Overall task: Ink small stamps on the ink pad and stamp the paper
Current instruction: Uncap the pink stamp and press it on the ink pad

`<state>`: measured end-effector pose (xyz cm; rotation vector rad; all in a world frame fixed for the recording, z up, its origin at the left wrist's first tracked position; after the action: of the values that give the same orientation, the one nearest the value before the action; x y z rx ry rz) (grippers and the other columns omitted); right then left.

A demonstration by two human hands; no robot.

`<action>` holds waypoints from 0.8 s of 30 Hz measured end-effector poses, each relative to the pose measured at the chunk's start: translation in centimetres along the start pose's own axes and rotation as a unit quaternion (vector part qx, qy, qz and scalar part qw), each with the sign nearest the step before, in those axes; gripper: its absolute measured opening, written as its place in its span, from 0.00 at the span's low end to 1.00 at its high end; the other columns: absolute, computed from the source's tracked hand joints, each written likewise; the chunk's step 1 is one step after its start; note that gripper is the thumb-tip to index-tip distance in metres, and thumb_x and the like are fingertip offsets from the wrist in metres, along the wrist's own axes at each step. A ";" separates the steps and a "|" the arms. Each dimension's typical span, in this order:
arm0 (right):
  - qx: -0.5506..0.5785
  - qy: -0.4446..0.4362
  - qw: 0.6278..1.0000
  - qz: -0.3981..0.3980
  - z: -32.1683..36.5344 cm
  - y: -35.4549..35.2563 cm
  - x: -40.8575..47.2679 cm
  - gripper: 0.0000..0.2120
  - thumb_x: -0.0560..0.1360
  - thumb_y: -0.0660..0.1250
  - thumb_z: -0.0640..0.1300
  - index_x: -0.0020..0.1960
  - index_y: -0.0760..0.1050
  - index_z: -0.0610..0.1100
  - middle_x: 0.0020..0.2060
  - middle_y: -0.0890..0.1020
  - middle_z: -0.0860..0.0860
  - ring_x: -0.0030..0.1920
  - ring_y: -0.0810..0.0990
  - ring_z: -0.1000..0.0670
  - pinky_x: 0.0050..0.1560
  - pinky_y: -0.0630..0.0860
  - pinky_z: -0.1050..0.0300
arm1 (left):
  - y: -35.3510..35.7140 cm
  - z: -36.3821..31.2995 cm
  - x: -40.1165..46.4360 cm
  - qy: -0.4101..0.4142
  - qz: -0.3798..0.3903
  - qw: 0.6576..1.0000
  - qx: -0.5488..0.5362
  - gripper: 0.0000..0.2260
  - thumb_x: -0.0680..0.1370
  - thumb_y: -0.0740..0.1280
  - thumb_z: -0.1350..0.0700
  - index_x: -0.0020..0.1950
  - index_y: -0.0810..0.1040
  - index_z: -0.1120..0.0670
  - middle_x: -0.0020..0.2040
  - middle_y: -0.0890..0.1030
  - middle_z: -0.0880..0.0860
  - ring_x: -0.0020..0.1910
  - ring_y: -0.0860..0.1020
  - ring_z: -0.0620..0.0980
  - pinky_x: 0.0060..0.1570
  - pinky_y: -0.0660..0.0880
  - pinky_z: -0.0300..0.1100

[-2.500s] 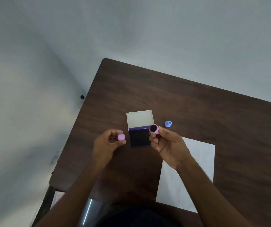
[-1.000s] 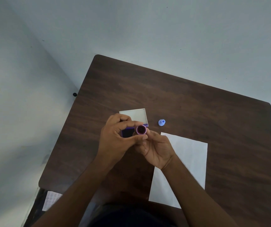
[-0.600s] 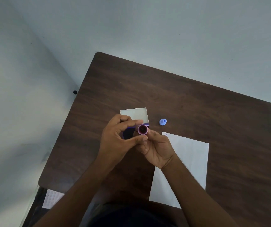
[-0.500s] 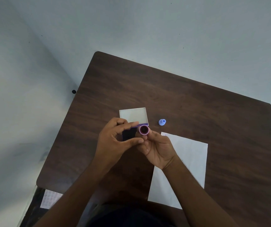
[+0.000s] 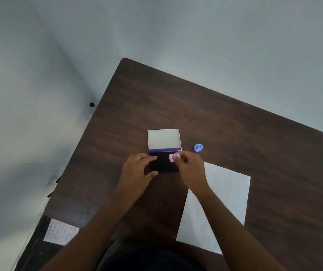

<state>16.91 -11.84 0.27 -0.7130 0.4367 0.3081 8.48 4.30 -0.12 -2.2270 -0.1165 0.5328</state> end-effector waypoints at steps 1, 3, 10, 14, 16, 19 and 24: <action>-0.028 -0.012 0.999 -0.013 0.3 0.3 0.0 0.09 0.77 0.67 0.48 0.50 0.79 0.43 0.43 0.83 0.48 0.43 0.80 0.51 0.45 0.75 0.62 | 0.1 0.0 0.3 0.003 -0.004 1.000 0.005 0.24 0.74 0.71 0.47 0.69 0.71 0.46 0.67 0.74 0.49 0.66 0.68 0.48 0.64 0.64 0.42; -0.062 -0.016 0.998 -0.012 0.7 0.9 0.0 0.10 0.78 0.65 0.46 0.54 0.78 0.41 0.49 0.82 0.45 0.47 0.79 0.50 0.48 0.74 0.61 | 0.2 0.0 0.7 0.019 -0.011 0.999 0.023 0.27 0.73 0.72 0.47 0.70 0.70 0.47 0.68 0.72 0.50 0.67 0.67 0.49 0.65 0.63 0.43; -0.211 -0.086 0.971 0.071 1.5 2.4 -0.7 0.16 0.79 0.61 0.40 0.65 0.69 0.36 0.64 0.74 0.40 0.62 0.73 0.44 0.64 0.68 0.55 | 1.3 0.7 1.3 0.041 -0.007 0.997 0.070 0.37 0.68 0.75 0.45 0.73 0.65 0.52 0.72 0.68 0.54 0.69 0.63 0.55 0.65 0.63 0.50; -0.214 -0.133 0.967 0.046 1.3 2.8 -1.1 0.14 0.80 0.60 0.41 0.64 0.71 0.36 0.62 0.76 0.40 0.61 0.74 0.45 0.62 0.69 0.56 | 1.4 1.0 1.4 0.038 -0.006 0.996 0.079 0.37 0.68 0.74 0.44 0.73 0.65 0.51 0.72 0.67 0.53 0.70 0.62 0.53 0.66 0.63 0.49; -0.214 -0.133 0.966 0.051 1.1 3.1 -1.0 0.15 0.80 0.60 0.42 0.65 0.70 0.37 0.64 0.75 0.40 0.62 0.73 0.45 0.64 0.68 0.56 | 1.4 1.1 1.5 0.035 -0.003 0.996 0.081 0.37 0.69 0.74 0.44 0.74 0.64 0.51 0.72 0.67 0.52 0.70 0.62 0.53 0.67 0.62 0.49; -0.220 -0.153 0.963 0.040 1.0 3.4 -0.8 0.15 0.79 0.61 0.42 0.64 0.72 0.37 0.62 0.76 0.40 0.61 0.75 0.44 0.63 0.69 0.55 | 1.4 1.0 1.5 0.034 -0.005 0.996 0.079 0.37 0.68 0.75 0.45 0.74 0.64 0.50 0.73 0.67 0.51 0.70 0.63 0.53 0.66 0.63 0.49; -0.209 -0.139 0.968 0.027 0.0 3.9 -0.6 0.16 0.80 0.59 0.43 0.65 0.71 0.38 0.63 0.76 0.42 0.61 0.74 0.46 0.63 0.69 0.58 | 1.2 0.7 1.6 0.037 -0.008 0.996 0.082 0.37 0.69 0.74 0.45 0.74 0.63 0.49 0.73 0.66 0.49 0.69 0.62 0.51 0.66 0.62 0.47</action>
<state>14.80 -9.13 -1.61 -1.0536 0.1211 0.5541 9.53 4.43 -2.03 -2.0816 -0.0504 0.4353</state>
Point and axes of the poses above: each hand's wrist, its own x-axis towards the middle knuckle, its own y-axis out of the palm, z = x × y, the point moved 5 cm from there along x, towards the middle knuckle
